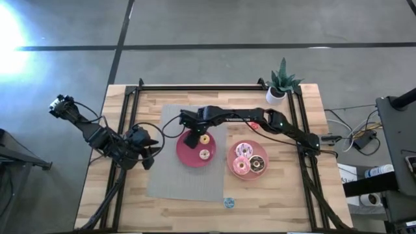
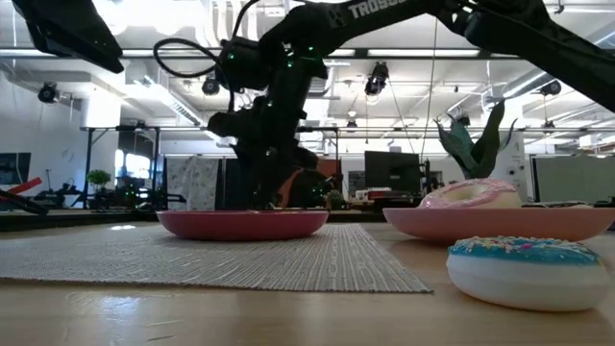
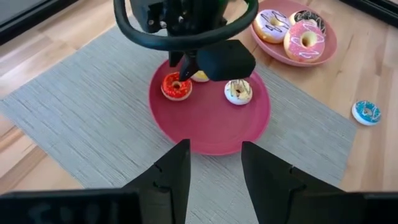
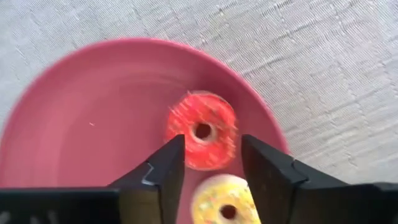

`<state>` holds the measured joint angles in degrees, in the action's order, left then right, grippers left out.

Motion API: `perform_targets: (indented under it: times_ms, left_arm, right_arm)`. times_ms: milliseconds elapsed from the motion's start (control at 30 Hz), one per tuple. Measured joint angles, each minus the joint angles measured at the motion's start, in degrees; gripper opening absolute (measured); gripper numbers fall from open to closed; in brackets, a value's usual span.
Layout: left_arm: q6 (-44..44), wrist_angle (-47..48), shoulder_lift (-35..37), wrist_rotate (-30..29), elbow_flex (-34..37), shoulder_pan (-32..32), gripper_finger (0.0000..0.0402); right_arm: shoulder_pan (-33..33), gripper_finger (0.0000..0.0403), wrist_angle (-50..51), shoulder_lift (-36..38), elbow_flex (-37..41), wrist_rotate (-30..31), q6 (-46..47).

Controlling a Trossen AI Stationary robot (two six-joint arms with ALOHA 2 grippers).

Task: Pick & Place donuts
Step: Put the small orange donut into the pink plate

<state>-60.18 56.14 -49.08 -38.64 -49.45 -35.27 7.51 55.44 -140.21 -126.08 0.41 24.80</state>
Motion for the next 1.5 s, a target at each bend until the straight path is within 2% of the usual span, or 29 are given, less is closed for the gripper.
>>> perform_targets:
  times_ms: [100, 233, 400, 500, 633, 900, 1000, 1267, 1500]
  left_arm:
    - [0.0, 0.4, 0.0, 0.0, 0.0, 0.0, 0.0117]
    - [-0.3, 0.4, 0.0, 0.0, 0.0, 0.0, 0.0117]
    - [-0.3, 0.4, 0.0, 0.0, 0.0, 0.0, 0.0117]
    - [-0.3, 0.4, 0.0, 0.0, 0.0, 0.0, 0.0117]
    - [-0.3, 0.5, 0.0, 0.0, 0.0, 0.0, 0.0117]
    - [0.4, 1.8, 0.0, -0.5, 0.0, 0.0, 0.0117]
    - [1.3, 1.9, 0.0, -0.8, 0.0, 0.0, 0.0117]
    - [1.6, 1.9, 0.0, -1.3, 0.1, 0.0, 0.0117]
    - [1.6, 2.0, 0.0, -1.3, 0.0, 0.0, 0.0117]
  right_arm:
    - [-0.1, 0.0167, 2.5, 0.5, -0.5, 0.3, -3.0]
    - [-0.7, 0.0179, 7.7, 3.0, -0.5, 5.2, -5.3]
    - [0.4, 0.0176, 16.6, 5.3, 0.7, 7.2, -3.9]
    - [2.1, 0.0169, 18.5, 6.9, 4.0, 7.3, -1.8]
    - [3.2, 0.0163, 17.2, 13.1, 12.7, 7.2, 1.2]
    - [6.0, 0.0162, 7.5, 31.6, 40.3, 8.5, 14.8]
    - [8.6, 0.0162, 6.8, 36.9, 48.6, 6.4, 20.1]
    - [15.2, 0.0162, 3.7, 45.2, 62.7, 3.2, 25.7]
    - [18.5, 0.0162, -4.7, 50.4, 72.1, 0.8, 27.6]
